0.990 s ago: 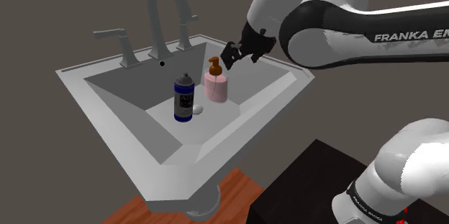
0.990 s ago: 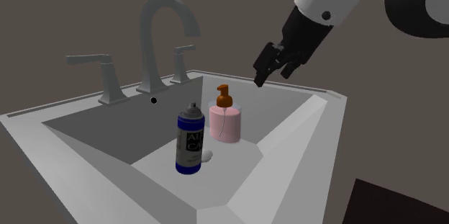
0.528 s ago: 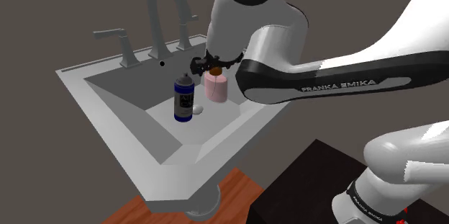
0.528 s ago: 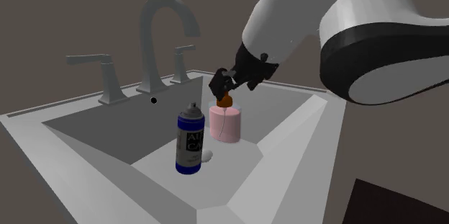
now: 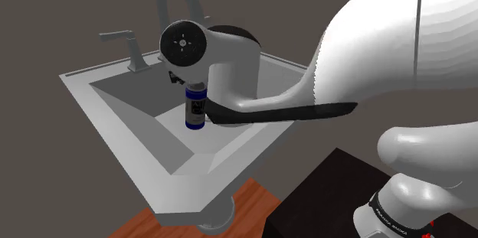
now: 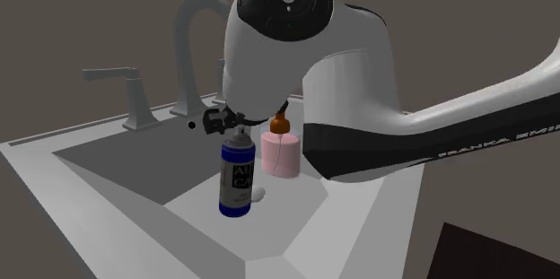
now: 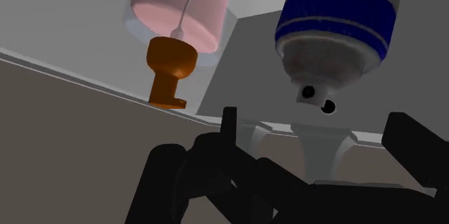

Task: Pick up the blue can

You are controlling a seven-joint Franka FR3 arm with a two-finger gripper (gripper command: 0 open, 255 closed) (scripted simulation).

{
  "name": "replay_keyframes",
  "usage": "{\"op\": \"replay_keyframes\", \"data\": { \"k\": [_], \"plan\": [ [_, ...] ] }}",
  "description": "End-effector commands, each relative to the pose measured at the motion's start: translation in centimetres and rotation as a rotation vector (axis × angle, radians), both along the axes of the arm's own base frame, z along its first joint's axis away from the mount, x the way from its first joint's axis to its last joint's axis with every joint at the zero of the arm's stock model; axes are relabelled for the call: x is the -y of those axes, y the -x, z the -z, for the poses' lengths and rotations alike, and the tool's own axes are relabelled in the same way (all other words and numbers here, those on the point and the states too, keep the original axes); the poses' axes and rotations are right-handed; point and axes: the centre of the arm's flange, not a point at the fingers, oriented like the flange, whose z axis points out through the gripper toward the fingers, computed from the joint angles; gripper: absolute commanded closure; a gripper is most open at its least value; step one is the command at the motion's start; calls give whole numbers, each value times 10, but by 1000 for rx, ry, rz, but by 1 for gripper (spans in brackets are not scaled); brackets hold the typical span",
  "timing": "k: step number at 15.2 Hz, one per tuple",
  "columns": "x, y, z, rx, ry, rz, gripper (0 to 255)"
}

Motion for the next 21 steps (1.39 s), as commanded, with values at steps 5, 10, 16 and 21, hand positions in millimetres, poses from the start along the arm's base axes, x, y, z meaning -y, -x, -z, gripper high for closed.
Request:
{"op": "replay_keyframes", "data": {
  "k": [5,10,16,21],
  "plan": [
    [-10,-19,34,31,23,22,0],
    [-10,-19,53,31,23,22,0],
    [-9,-18,53,31,23,22,255],
    [-10,-19,47,31,23,22,255]
  ]
}}
